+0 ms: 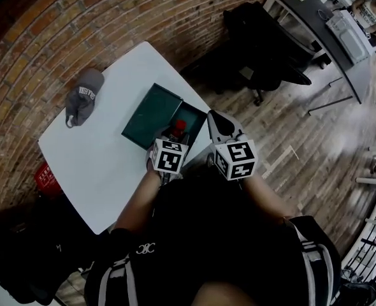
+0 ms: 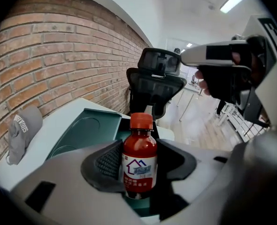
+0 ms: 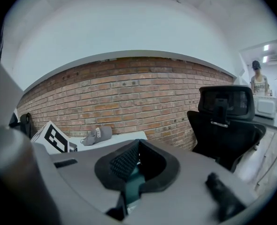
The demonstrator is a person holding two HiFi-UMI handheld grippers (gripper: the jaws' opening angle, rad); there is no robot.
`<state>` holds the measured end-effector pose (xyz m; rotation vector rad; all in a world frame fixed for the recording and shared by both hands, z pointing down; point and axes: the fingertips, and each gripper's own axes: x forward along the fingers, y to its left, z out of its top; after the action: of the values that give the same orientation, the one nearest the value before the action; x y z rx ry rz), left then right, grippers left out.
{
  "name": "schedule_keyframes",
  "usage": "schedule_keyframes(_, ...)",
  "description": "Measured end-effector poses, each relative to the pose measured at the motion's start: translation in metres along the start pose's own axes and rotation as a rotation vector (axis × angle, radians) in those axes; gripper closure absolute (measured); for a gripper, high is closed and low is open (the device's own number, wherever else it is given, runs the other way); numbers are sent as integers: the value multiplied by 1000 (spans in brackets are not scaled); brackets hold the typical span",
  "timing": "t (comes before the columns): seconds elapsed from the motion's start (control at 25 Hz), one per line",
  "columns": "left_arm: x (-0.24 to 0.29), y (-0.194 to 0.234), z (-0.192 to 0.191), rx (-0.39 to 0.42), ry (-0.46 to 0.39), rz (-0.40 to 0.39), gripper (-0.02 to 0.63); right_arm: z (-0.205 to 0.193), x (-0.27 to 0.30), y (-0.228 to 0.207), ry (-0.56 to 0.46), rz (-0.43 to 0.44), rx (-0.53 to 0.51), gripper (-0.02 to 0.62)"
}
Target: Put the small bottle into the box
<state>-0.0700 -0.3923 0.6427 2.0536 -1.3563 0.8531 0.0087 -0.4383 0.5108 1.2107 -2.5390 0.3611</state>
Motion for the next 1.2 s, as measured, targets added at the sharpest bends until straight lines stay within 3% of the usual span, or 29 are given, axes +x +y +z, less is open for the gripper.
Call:
schedule_keyframes(0.44,39,-4,-16,39,157,-9,377,-13,-23,-29,22,-98,31,569)
schedule_keyframes(1.0,57,0,-57,165,365,62,376,-34,-52,-41,36,-167,58,569)
schedule_keyframes(1.2,61,-1,-67,198,394,72,376,-37,-58,-40,36,-175,63,569)
